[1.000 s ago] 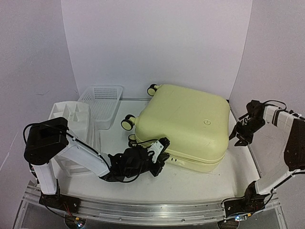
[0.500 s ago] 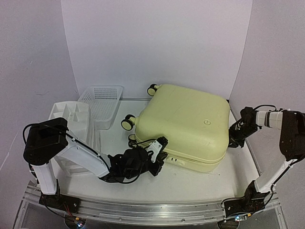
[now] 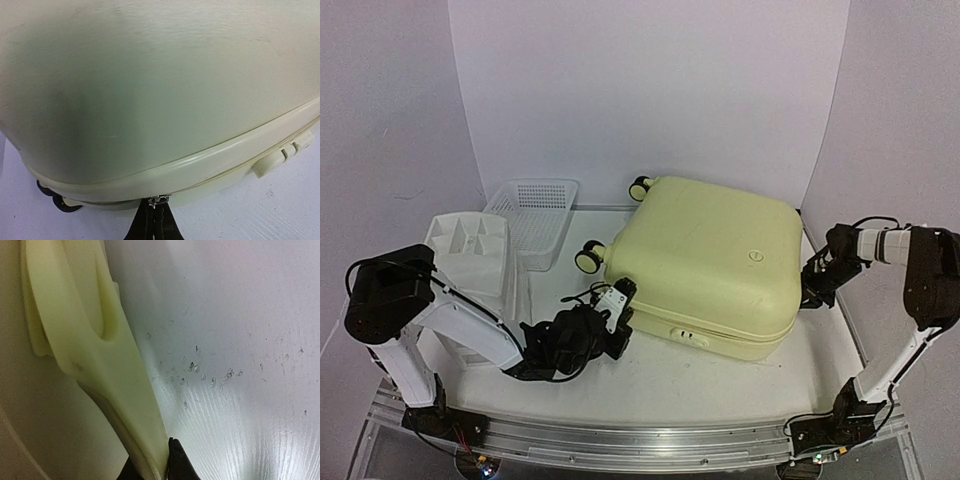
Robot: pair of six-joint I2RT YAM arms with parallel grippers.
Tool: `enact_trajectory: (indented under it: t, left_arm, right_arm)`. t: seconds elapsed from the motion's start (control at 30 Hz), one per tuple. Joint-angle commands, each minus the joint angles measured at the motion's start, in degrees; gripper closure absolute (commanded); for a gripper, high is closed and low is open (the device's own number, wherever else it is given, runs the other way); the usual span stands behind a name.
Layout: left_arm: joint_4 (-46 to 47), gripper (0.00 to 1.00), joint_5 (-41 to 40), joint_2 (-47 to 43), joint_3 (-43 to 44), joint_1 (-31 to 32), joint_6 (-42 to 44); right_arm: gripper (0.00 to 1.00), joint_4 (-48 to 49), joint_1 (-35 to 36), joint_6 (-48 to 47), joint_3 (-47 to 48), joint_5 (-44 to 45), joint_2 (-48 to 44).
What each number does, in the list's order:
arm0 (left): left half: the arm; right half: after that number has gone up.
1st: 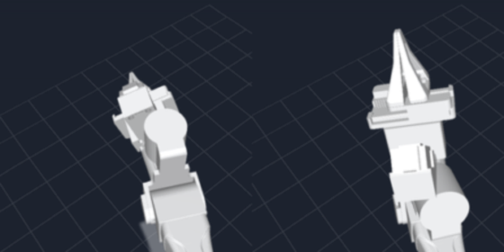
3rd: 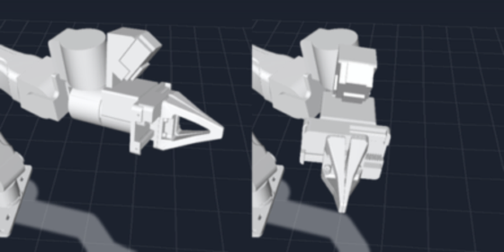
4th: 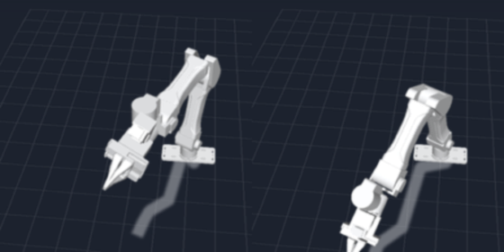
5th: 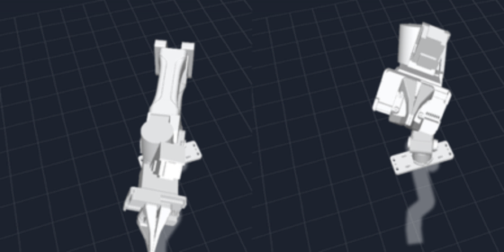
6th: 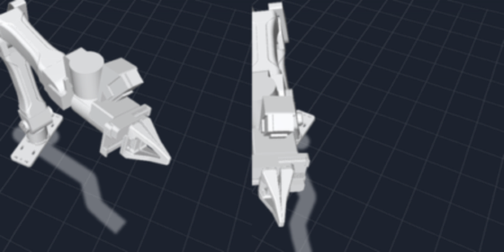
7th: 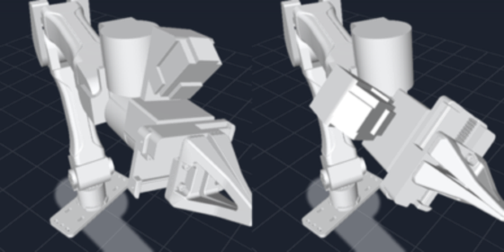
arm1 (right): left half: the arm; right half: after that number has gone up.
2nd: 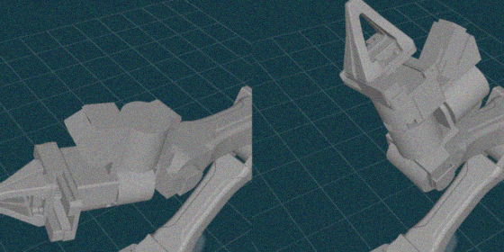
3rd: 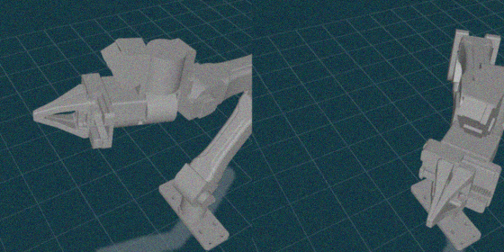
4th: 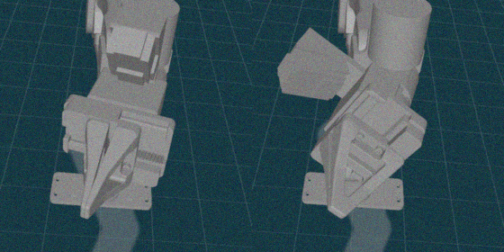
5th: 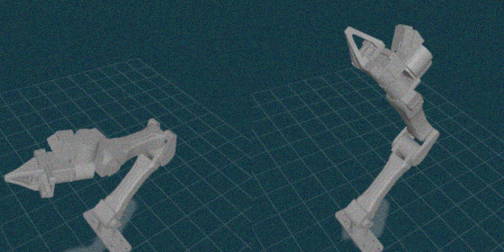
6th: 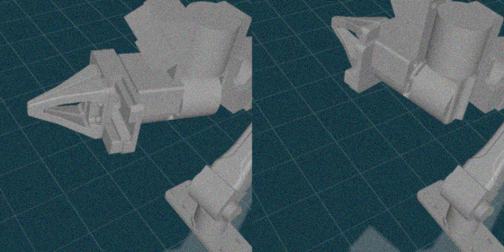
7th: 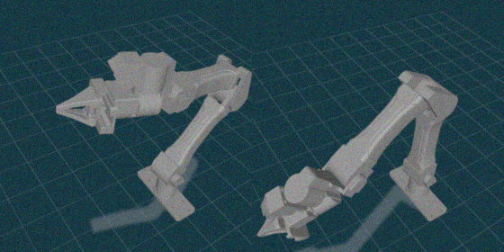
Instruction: Open, take out, and arrange the luggage
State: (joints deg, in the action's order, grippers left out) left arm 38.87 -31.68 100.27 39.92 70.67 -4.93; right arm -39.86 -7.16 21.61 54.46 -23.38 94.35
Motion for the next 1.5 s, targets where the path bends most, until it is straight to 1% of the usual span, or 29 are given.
enact_trajectory:
  t: [0.0,0.13,0.23,0.33,0.43,0.5,0.53,0.6,0.67,0.7,0.83,0.93,1.07,1.27,1.37,1.47]
  left_arm:
    - [-0.74,1.00,-2.00,-6.32,-2.99,-5.88,0.42]
    - [-5.29,1.00,2.29,-10.99,-3.78,-11.92,0.37]
    - [-11.44,1.00,5.91,-12.26,-1.47,-15.67,1.27]
    - [-14.81,1.00,8.58,-13.15,-0.24,-18.19,1.41]
    - [-15.84,1.00,9.47,-14.13,-0.42,-19.56,0.98]
    - [-15.85,1.00,12.50,-14.61,-0.55,-19.87,0.78]
    - [-15.78,1.00,15.10,-14.66,-0.34,-19.87,0.57]
    - [-15.71,1.00,20.04,-14.24,0.32,-19.78,-1.47]
    - [-15.76,1.00,21.83,-13.67,0.94,-19.54,-3.81]
    - [-15.69,1.00,22.36,-13.47,1.25,-19.17,-4.56]
    - [-15.16,1.00,22.99,-12.21,3.57,-14.84,-5.20]
    - [-14.27,1.00,22.69,-10.95,5.63,-11.60,-5.15]
    - [-13.29,1.00,23.44,-8.99,8.35,-8.44,-4.92]
    - [-12.70,1.00,22.80,-6.49,10.77,-4.20,-3.51]
    - [-12.68,1.00,21.55,-5.51,11.67,-1.60,-1.79]
    - [-12.55,1.00,20.16,-5.01,11.52,-0.06,0.65]
  right_arm:
    - [1.00,-2.22,-5.15,-4.68,2.22,14.34,3.94]
    - [1.00,-3.35,-5.41,-8.55,4.46,15.50,4.86]
    - [1.00,-4.32,-5.41,-10.23,7.16,16.44,6.35]
    - [1.00,-5.55,-5.41,-12.09,9.39,19.24,7.13]
    - [1.00,-6.90,-5.41,-13.01,11.56,20.53,7.46]
    - [1.00,-11.12,-5.36,-12.16,13.82,20.23,6.98]
    - [0.97,-13.28,-5.28,-11.22,15.04,19.57,6.16]
    - [0.75,-17.61,-4.73,-9.41,17.02,18.93,2.75]
    - [0.57,-21.63,-3.67,-8.70,19.37,18.72,-1.60]
    - [0.51,-23.91,-3.08,-8.61,20.89,18.60,-3.53]
    - [0.37,-32.47,-0.70,-9.22,29.76,19.66,-9.71]
    - [0.27,-36.33,4.63,-10.42,36.17,21.27,-11.45]
    - [0.17,-35.95,16.24,-13.83,42.28,19.41,-11.38]
    - [0.12,-32.89,29.45,-17.74,48.30,12.20,-7.40]
    - [0.10,-31.07,37.35,-21.02,50.99,10.71,-4.77]
    - [0.08,-30.77,44.29,-27.12,55.13,11.65,-0.67]
